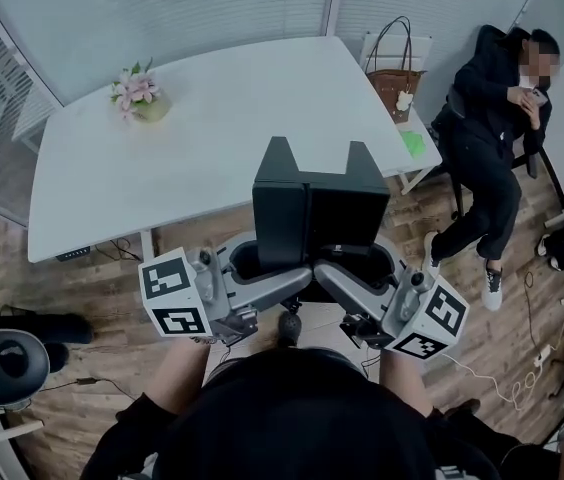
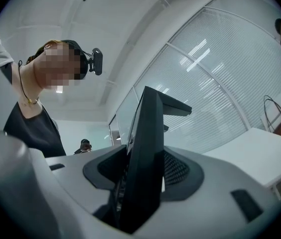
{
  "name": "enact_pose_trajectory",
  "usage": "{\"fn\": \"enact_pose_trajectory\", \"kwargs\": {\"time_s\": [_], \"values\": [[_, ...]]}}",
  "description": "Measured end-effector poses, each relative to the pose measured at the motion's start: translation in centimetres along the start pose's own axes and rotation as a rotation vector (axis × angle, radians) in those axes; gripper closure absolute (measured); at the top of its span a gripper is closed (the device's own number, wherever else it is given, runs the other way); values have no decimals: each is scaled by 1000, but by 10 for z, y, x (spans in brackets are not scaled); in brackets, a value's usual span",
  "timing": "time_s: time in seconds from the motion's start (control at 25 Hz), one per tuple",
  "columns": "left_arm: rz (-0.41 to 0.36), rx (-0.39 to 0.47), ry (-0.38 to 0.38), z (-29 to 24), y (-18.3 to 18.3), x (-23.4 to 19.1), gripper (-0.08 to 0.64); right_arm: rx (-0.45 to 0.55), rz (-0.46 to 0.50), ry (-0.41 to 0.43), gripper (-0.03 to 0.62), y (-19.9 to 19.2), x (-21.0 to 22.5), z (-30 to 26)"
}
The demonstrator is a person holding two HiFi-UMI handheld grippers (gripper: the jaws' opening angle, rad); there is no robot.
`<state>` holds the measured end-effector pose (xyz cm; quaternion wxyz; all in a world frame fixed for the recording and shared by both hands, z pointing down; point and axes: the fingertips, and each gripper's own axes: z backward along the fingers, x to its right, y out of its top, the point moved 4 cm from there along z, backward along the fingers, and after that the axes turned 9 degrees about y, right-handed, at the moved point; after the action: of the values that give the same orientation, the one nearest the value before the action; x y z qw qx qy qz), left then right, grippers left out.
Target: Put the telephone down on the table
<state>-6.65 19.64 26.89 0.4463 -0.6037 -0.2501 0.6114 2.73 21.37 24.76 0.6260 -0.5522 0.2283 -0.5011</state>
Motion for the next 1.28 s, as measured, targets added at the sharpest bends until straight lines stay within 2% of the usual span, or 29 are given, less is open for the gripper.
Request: {"fn": "enact_pose_trajectory", "kwargs": {"time_s": [0.36,0.6,0.8,1.28], "values": [[17,18,40,-16,2,-11,370,1,-20,34,380,6,22,4],[-10,-1,36,-17,7,-10,370,15,-17,31,381,8,22,4],[-1,-17,11,-20,11,-14,370,21,-14,0,382,11,24,2],[7,-29,10,-28,6,-8,370,32,-21,-9,382,12,23,14]]}}
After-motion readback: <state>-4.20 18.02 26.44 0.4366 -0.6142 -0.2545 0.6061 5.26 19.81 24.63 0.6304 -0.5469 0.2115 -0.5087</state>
